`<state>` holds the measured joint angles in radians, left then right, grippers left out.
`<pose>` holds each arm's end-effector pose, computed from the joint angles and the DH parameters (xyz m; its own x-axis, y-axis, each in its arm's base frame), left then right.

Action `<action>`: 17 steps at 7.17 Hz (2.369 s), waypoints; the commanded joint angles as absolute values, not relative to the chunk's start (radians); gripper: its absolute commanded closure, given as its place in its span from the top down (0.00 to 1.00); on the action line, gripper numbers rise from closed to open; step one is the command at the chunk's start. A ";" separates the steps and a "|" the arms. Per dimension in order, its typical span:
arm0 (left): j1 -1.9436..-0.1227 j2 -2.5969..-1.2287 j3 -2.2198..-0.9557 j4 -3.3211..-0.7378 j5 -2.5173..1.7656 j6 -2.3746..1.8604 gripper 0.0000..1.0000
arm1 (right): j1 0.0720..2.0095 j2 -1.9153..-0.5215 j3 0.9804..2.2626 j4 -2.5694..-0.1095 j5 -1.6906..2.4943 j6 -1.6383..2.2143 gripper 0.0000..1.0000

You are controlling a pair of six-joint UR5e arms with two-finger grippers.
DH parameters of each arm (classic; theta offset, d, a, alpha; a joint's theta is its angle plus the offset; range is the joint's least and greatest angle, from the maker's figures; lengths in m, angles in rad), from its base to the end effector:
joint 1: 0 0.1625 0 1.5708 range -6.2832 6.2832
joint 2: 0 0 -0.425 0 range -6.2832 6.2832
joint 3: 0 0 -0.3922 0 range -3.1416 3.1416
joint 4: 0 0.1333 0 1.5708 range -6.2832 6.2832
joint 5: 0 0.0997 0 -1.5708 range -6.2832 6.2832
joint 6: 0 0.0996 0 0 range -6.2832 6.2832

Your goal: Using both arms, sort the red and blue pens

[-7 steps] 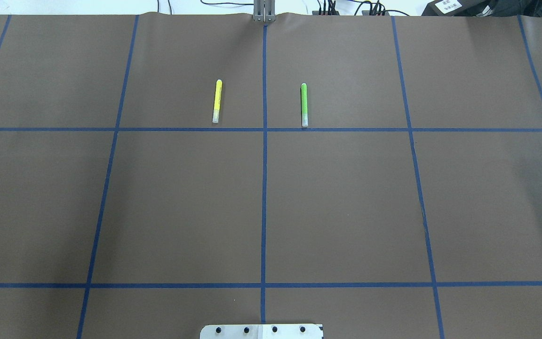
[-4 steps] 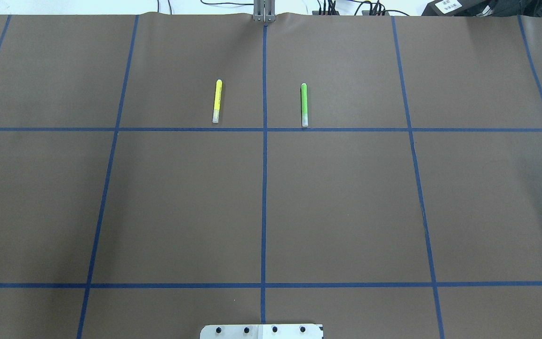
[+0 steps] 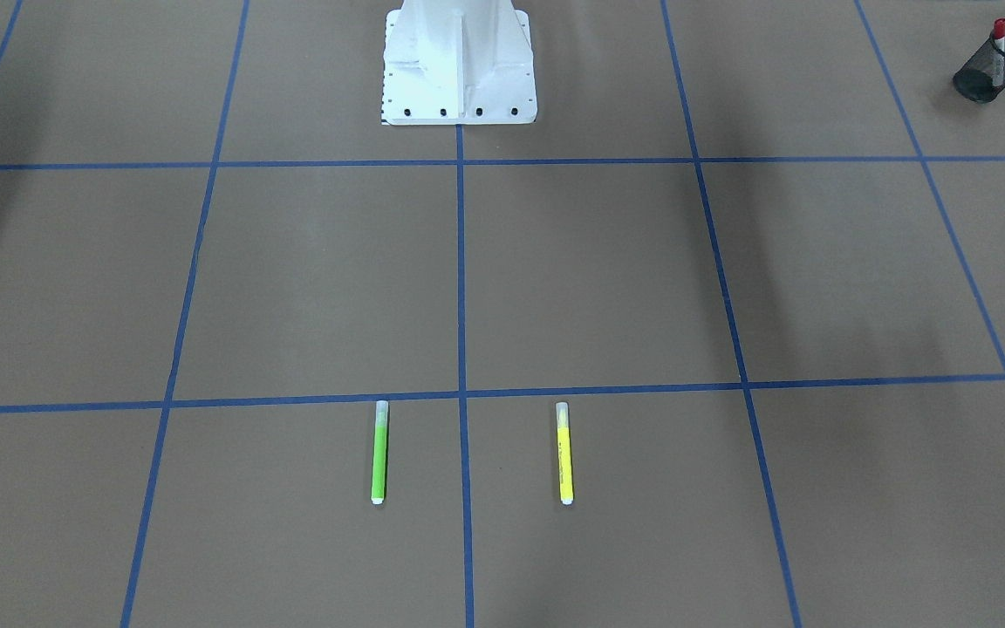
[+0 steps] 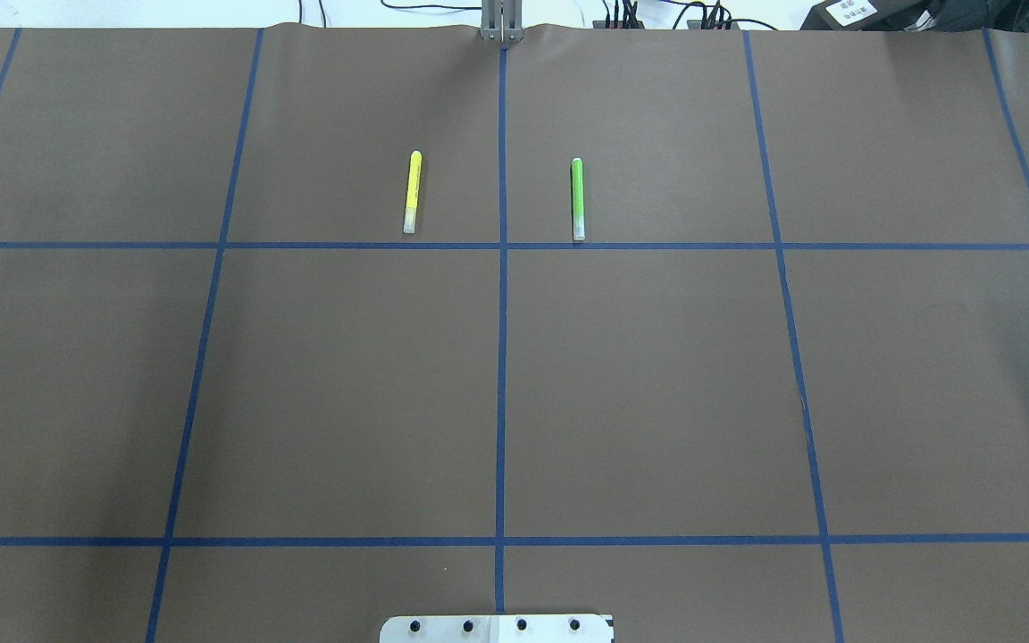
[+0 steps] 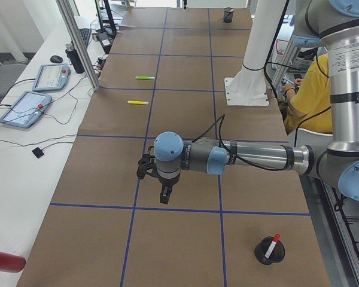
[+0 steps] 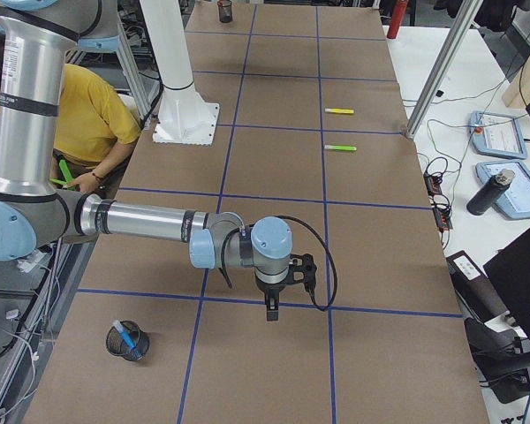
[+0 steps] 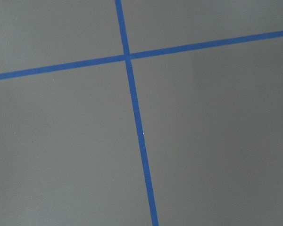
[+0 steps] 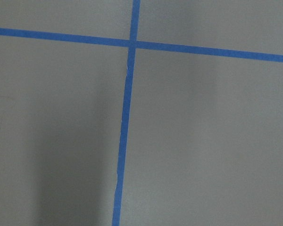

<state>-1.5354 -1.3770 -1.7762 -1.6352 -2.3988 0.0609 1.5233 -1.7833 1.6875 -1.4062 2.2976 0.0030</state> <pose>-0.0452 -0.4167 0.6346 0.6705 0.1403 -0.7285 -0.0762 0.9898 0.1205 0.0478 -0.4081 0.6829 0.7444 -0.0781 0.6631 0.0451 0.9967 0.0668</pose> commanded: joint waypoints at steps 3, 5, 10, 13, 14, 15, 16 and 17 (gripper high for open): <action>-1.539 -1.374 -1.785 -1.632 -2.390 0.061 1.00 | 1.526 -1.792 1.701 -1.404 2.292 0.002 1.00; -1.540 -1.374 -1.786 -1.634 -2.390 0.061 1.00 | 1.526 -1.792 1.707 -1.405 2.302 0.005 1.00; -1.540 -1.368 -1.796 -1.632 -2.391 0.061 1.00 | 1.526 -1.792 1.723 -1.407 2.302 0.002 1.00; -1.540 -1.368 -1.799 -1.632 -2.391 0.061 1.00 | 1.526 -1.792 1.723 -1.405 2.306 0.002 1.00; -1.540 -1.368 -1.799 -1.634 -2.391 0.061 1.00 | 1.526 -1.792 1.723 -1.405 2.306 0.002 1.00; -1.540 -1.368 -1.799 -1.632 -2.391 0.060 1.00 | 1.525 -1.792 1.724 -1.407 2.306 0.002 1.00; -1.540 -1.368 -1.799 -1.634 -2.391 0.061 1.00 | 1.525 -1.792 1.723 -1.407 2.306 0.002 1.00; -1.540 -1.368 -1.801 -1.634 -2.391 0.061 1.00 | 1.526 -1.792 1.723 -1.407 2.306 0.002 1.00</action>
